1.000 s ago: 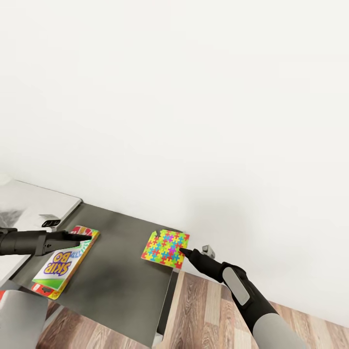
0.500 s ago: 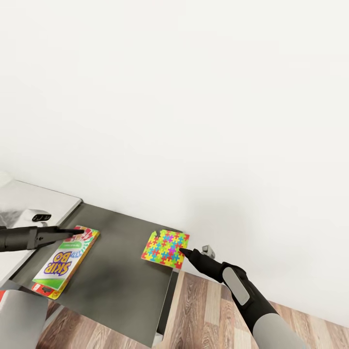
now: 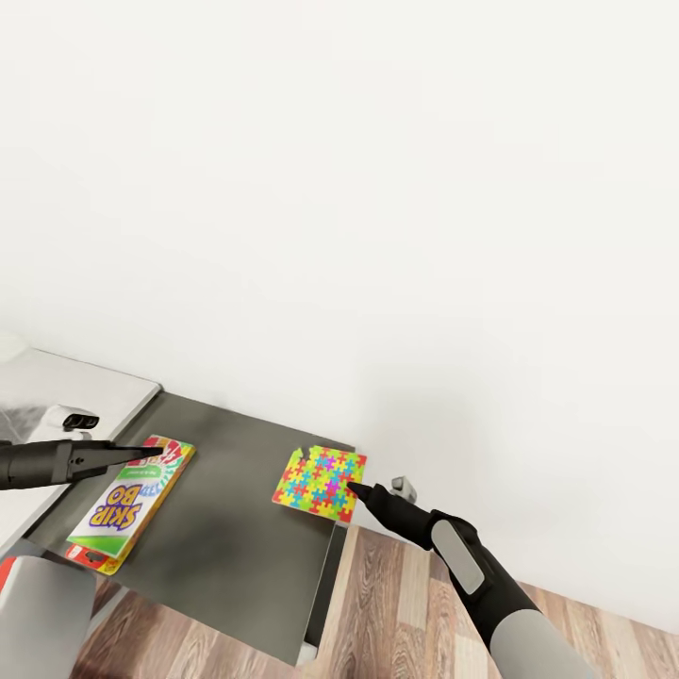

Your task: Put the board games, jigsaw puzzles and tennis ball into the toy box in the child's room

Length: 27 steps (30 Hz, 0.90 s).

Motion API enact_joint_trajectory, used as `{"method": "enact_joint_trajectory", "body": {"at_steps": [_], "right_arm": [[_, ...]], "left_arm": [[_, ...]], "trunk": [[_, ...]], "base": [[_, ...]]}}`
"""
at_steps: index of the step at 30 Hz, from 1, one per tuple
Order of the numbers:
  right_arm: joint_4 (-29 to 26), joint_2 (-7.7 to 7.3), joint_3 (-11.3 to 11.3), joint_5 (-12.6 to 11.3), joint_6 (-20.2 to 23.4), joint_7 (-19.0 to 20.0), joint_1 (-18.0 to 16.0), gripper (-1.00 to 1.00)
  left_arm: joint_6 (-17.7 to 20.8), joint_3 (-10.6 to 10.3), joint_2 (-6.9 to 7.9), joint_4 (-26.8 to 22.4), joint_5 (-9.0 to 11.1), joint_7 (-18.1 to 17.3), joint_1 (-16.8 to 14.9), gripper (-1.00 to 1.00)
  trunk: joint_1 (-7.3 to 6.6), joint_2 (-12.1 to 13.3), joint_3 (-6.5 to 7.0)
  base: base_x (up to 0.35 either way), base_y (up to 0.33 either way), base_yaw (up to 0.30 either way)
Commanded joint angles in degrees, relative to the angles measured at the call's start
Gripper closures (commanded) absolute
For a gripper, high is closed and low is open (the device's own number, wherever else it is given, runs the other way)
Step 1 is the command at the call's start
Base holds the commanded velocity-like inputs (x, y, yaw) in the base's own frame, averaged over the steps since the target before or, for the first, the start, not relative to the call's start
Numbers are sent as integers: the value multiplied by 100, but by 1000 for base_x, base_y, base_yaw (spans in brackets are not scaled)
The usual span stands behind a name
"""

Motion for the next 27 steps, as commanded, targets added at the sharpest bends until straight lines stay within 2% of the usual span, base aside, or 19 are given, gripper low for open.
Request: {"method": "enact_joint_trajectory", "body": {"at_steps": [1, 19, 27], "right_arm": [[-2, 3, -1, -26, 23, -3, -4, 100], [-3, 11, -2, -25, 16, 4, -3, 100], [5, 45, 6, -29, -306, 4, 7, 100]], "left_arm": [[62, -3, 1, 0, 2, -19, -4, -100], [71, -10, -12, -2, -7, -19, -4, -100], [79, -11, 5, -2, -7, -19, -4, -100]], "trunk": [[3, -10, -3], [3, -10, 163], [3, -10, 238]], "base": [[-32, 0, 0], [-19, 0, 0], [-56, 0, 57]]}}
